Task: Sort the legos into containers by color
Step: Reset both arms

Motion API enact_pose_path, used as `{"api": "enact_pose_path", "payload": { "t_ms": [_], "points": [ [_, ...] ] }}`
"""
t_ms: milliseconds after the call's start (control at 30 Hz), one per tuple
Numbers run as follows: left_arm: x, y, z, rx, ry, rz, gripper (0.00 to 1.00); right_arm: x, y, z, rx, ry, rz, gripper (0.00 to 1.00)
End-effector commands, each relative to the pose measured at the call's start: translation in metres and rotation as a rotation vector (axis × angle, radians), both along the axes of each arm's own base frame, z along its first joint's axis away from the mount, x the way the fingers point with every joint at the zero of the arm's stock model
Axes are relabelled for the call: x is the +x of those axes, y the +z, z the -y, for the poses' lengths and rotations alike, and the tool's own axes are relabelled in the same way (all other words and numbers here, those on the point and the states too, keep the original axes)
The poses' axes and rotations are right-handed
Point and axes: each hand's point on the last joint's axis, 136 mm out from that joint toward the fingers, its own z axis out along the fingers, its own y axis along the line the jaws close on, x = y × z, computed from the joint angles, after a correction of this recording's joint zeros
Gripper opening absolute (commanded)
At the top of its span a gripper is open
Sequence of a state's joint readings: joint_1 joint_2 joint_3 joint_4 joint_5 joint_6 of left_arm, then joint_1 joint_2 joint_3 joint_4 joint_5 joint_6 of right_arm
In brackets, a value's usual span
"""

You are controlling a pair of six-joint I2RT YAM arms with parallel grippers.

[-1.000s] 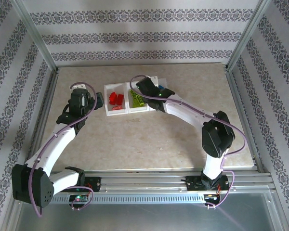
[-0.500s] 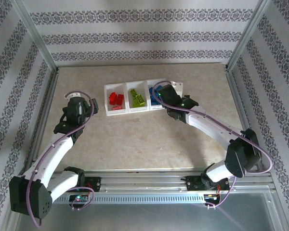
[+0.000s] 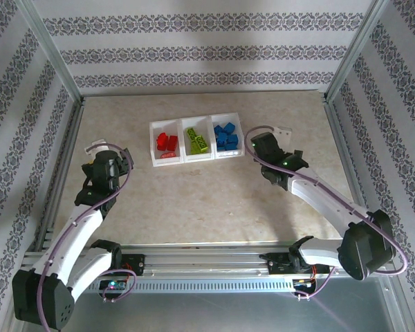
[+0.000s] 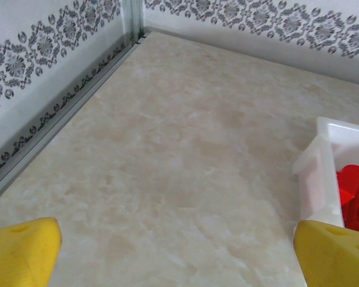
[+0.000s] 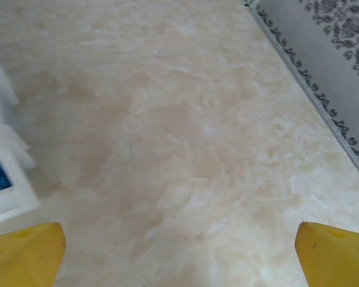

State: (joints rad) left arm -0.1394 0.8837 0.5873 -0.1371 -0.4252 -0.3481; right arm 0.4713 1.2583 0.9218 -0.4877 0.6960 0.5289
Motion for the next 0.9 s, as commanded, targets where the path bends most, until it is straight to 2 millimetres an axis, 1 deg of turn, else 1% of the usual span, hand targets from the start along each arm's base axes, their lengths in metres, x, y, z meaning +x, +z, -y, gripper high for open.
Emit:
{"api": "enact_pose_path", "payload": {
  "t_ms": [0,100,200,400,467,567,733,867],
  "points": [
    [0.007,0.007,-0.012,0.018,0.046,0.057,1.0,-0.006,-0.002,0.023,-0.01,-0.081,0.025,0.98],
    [0.012,0.001,-0.018,0.013,0.055,0.05,1.0,-0.01,-0.01,0.039,-0.007,-0.117,0.024,0.98],
    [0.016,-0.01,-0.023,0.002,0.061,0.023,1.0,-0.012,-0.012,0.048,0.002,-0.132,0.048,0.98],
    [0.021,-0.036,-0.032,0.006,0.051,-0.034,1.0,-0.013,-0.014,0.066,0.036,-0.146,0.123,0.98],
    [0.021,-0.044,-0.037,0.011,0.06,-0.049,1.0,-0.012,-0.013,0.071,0.022,-0.138,0.152,0.98],
    [0.022,-0.05,-0.04,0.01,0.053,-0.045,1.0,-0.013,-0.011,0.076,-0.021,-0.125,0.189,0.98],
    [0.026,-0.055,-0.037,0.053,-0.002,-0.023,1.0,-0.015,-0.015,0.079,-0.071,-0.091,0.244,0.98],
    [0.033,-0.057,-0.026,0.06,-0.078,0.023,1.0,-0.016,-0.017,0.078,-0.091,-0.054,0.274,0.98]
  ]
}}
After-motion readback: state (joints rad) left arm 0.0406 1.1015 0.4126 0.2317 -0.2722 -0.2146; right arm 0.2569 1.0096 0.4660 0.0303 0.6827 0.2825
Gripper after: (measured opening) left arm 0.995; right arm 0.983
